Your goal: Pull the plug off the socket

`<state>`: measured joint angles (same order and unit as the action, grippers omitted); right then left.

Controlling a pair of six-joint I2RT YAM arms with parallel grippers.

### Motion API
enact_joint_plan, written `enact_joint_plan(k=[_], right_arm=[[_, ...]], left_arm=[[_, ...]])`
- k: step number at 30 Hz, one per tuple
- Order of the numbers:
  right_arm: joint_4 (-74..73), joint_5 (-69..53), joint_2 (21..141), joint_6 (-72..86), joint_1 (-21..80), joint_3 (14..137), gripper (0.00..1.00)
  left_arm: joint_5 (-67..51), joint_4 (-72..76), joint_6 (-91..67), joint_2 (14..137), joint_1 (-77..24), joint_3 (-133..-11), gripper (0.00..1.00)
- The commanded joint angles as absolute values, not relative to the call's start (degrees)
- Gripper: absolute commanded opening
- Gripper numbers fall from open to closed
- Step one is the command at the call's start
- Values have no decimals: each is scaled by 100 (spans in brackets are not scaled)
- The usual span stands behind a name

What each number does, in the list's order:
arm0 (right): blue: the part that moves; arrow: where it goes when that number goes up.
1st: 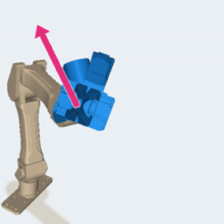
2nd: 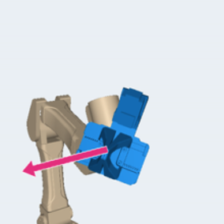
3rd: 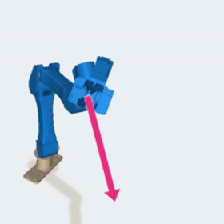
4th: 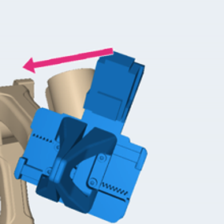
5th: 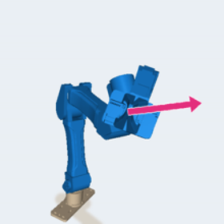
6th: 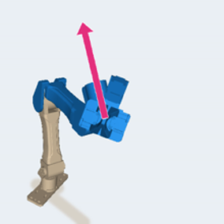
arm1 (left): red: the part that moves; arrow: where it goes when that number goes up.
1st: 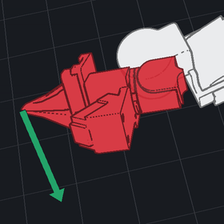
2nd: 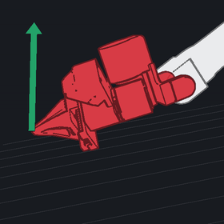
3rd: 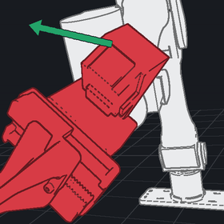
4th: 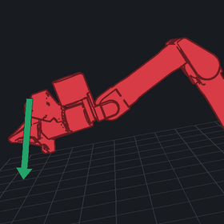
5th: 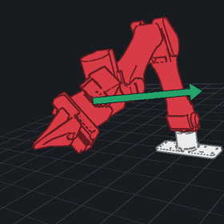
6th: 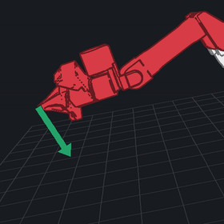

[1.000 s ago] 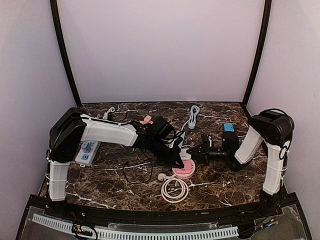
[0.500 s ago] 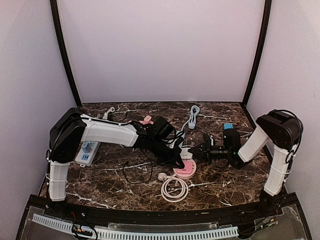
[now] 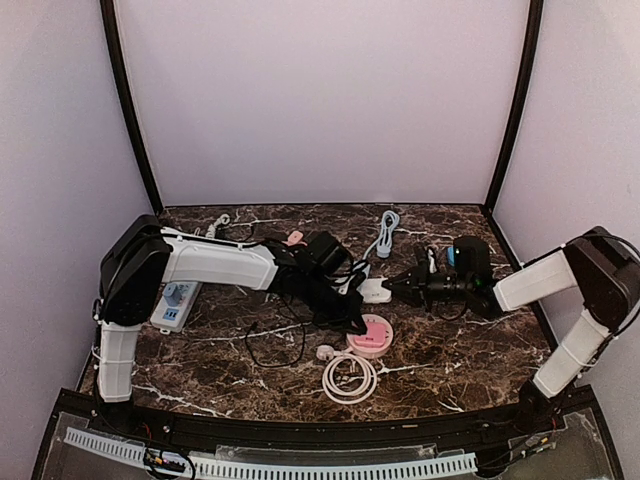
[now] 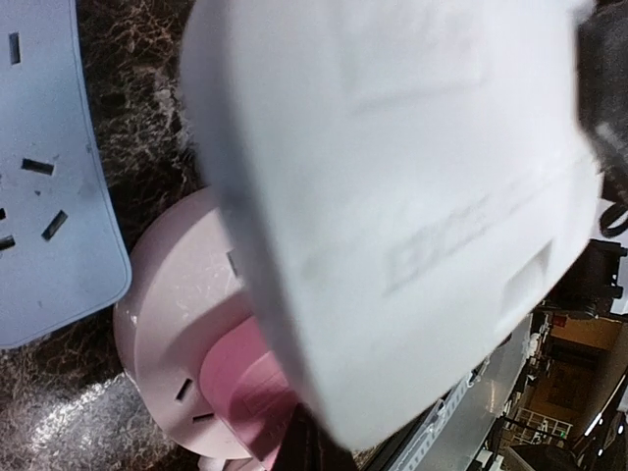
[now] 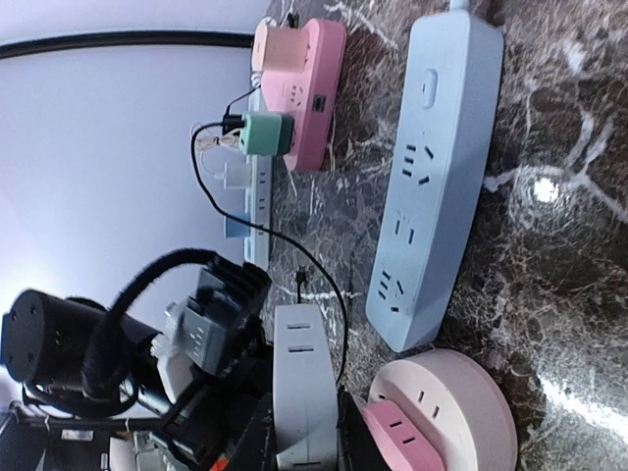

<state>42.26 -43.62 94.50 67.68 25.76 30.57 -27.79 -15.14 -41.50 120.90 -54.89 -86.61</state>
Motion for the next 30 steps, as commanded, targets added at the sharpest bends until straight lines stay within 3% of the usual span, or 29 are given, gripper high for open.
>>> enact_joint_plan(k=[1, 5, 12, 21, 30], right_arm=[[1543, -3365, 8457, 5229, 2503, 3820, 0], [-830, -2091, 7946, 4106, 2467, 4605, 0], [-3160, 404, 7922, 3133, 2450, 5784, 0], [-4767, 2839, 8903, 2746, 2460, 6736, 0], [-5442, 4085, 10198, 2917, 2513, 7172, 1]], left_arm=[[-2324, -2304, -3942, 12233, -5490, -8838, 0], [-2288, -2500, -3838, 12120, -5488, -9316, 0], [-2086, -2578, -3803, 11820, -5486, -9752, 0], [-1785, -2653, -3718, 11278, -5306, -9424, 1], [-1732, -2553, -3738, 10889, -5177, -8943, 1]])
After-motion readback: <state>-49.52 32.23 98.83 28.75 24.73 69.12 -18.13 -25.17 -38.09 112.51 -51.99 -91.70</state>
